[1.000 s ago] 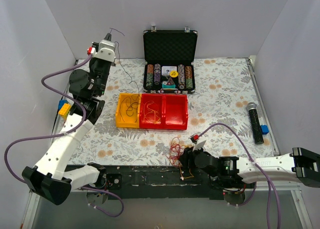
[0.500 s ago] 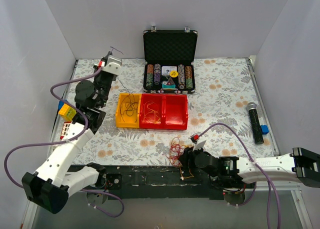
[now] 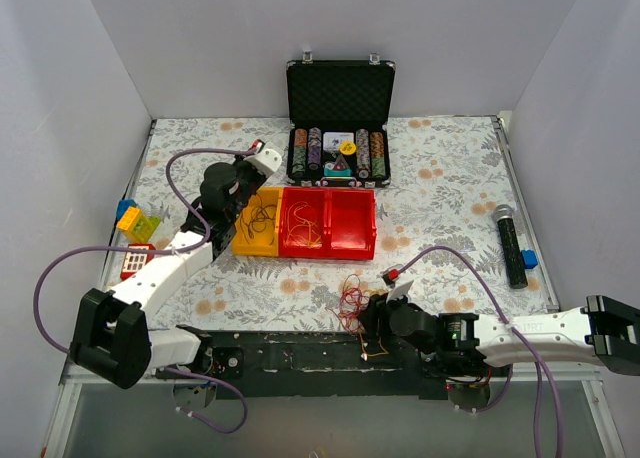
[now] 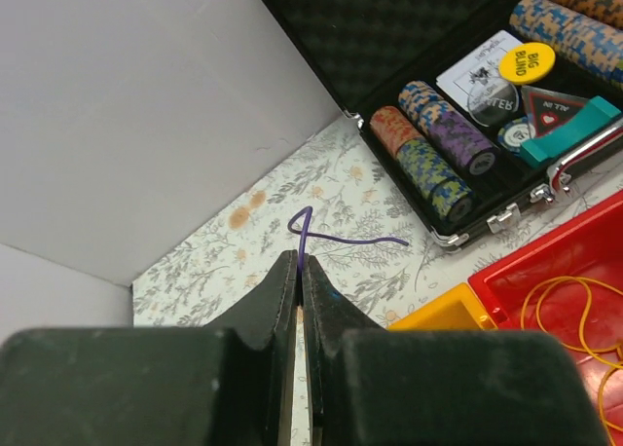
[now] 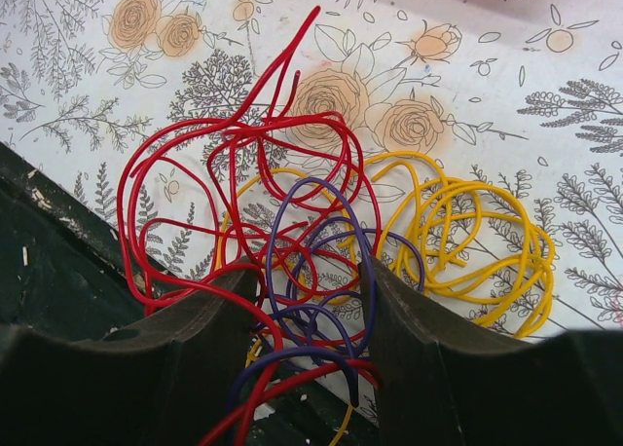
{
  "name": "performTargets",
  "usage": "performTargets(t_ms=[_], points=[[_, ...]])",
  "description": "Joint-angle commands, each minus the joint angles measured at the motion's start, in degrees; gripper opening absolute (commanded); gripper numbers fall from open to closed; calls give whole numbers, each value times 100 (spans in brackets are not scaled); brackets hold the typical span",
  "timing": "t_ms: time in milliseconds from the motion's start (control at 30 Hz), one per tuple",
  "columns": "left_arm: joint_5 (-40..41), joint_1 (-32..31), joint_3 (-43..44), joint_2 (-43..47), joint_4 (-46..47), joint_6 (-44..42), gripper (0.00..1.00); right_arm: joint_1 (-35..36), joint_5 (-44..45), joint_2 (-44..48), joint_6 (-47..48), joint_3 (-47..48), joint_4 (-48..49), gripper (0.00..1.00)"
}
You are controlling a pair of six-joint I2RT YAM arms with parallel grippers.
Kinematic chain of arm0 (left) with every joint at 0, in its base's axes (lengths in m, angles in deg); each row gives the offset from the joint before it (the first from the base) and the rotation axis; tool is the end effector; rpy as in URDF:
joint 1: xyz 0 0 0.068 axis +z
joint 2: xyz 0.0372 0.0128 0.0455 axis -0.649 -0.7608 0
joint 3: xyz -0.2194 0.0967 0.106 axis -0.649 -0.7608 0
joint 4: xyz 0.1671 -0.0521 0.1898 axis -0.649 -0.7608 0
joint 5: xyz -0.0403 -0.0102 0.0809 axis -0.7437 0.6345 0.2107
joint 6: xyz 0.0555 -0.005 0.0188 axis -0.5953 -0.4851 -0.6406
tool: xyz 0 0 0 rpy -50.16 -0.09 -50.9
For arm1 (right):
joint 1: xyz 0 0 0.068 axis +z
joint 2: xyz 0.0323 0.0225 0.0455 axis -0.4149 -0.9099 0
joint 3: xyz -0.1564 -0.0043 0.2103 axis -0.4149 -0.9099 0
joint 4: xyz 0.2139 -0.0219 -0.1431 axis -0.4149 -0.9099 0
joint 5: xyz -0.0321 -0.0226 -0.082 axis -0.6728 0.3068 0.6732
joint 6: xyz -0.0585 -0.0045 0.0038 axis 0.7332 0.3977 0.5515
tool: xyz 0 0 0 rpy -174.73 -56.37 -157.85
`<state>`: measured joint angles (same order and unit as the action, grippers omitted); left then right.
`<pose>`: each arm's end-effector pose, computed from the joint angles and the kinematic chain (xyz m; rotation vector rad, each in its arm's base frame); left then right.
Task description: Untangle the cables
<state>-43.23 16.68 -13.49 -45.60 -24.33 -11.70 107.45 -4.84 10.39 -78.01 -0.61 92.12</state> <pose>0.2730 -0.1157 0.2999 0.2065 1.6629 -0.2864 0.0453 0.1578 0.1339 -0.2876 2.0494 0.7510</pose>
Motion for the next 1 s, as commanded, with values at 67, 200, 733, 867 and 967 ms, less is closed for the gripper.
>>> performTargets(t_ms=[67, 200, 733, 867, 967], points=[[-310, 15, -123, -196, -105, 234, 0, 21, 218, 122, -126, 103, -163, 54], [-538, 24, -229, -354, -571, 366, 0, 21, 262, 166, -144, 165, -304, 54], [-319, 24, 52, -1585, -1661, 137, 0, 21, 359, 253, -170, 305, -550, 54], [-328, 24, 263, -1761, -1986, 252, 0, 21, 403, 315, -144, 341, -603, 54], [-328, 24, 553, -1709, -2320, 278, 6, 21, 403, 342, -117, 350, -577, 54]])
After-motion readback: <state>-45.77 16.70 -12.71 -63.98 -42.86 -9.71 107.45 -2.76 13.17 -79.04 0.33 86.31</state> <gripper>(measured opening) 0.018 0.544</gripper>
